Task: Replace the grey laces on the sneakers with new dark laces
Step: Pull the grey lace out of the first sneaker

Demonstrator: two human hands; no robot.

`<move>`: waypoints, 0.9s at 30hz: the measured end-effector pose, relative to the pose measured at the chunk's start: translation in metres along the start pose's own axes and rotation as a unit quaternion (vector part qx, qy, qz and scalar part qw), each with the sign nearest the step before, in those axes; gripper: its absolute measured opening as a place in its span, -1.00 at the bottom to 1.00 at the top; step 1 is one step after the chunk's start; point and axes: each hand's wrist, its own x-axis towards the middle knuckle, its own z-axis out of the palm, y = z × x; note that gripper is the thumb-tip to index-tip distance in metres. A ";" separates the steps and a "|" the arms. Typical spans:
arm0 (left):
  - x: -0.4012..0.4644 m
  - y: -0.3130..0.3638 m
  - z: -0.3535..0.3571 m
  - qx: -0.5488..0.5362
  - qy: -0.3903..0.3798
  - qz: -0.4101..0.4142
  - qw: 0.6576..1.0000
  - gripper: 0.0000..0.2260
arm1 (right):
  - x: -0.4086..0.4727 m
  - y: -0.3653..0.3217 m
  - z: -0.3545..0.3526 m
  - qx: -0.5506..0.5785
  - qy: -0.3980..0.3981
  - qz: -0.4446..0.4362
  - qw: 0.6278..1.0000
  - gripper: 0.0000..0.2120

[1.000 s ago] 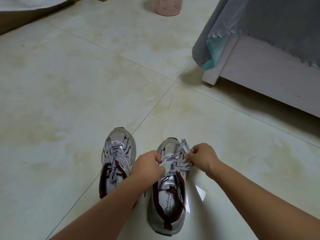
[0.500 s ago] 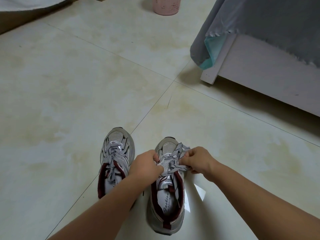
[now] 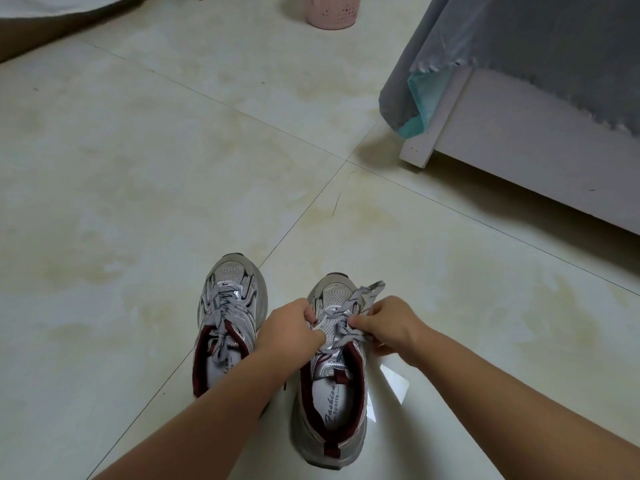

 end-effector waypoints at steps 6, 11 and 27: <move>-0.002 0.000 0.000 0.002 -0.004 -0.001 1.000 -0.88 | 0.013 0.001 -0.002 0.001 0.113 -0.032 0.993 -0.79; -0.002 0.003 0.003 0.034 -0.025 0.064 0.997 -0.63 | 0.025 0.008 -0.006 0.020 0.188 -0.025 0.982 -0.89; 0.006 -0.005 0.012 -0.170 0.039 0.040 0.984 -0.92 | 0.000 -0.022 0.010 -0.448 0.119 -0.321 0.826 -0.75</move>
